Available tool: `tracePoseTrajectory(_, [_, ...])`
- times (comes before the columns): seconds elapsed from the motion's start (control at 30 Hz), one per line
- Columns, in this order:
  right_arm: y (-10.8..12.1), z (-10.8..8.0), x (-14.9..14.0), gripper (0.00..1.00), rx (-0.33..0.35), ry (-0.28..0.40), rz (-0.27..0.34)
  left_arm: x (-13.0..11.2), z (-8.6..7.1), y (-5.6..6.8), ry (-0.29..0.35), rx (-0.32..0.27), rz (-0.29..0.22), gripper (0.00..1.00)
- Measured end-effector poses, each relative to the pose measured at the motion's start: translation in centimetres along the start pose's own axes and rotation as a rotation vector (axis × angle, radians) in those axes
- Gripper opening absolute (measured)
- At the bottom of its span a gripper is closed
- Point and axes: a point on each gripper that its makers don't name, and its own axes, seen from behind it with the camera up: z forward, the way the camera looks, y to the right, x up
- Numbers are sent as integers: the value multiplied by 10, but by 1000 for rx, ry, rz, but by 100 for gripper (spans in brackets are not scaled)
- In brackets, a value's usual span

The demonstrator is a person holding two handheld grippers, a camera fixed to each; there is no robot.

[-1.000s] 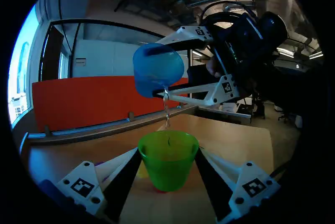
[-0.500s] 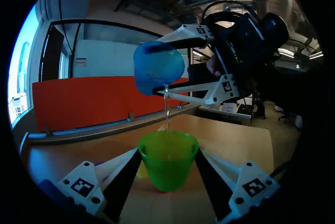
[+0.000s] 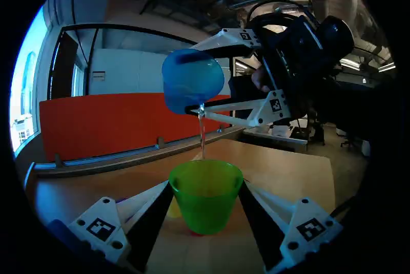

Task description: Pour water

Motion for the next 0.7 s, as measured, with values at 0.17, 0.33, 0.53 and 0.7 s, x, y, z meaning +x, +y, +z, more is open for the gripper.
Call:
tracePoseTrajectory(0.17, [1,0,0,89,-2,2,-8,-1,0,1,-3,-4,2,86])
tracePoseTrajectory(0.33, [3,0,-1,89,-4,1,-16,0,0,3,-3,-6,7,86])
tracePoseTrajectory(0.53, [3,1,-2,89,-3,-3,-32,0,1,4,-3,-7,10,86])
tracePoseTrajectory(0.7, [2,2,-1,89,0,-3,-48,1,1,4,1,-7,10,86])
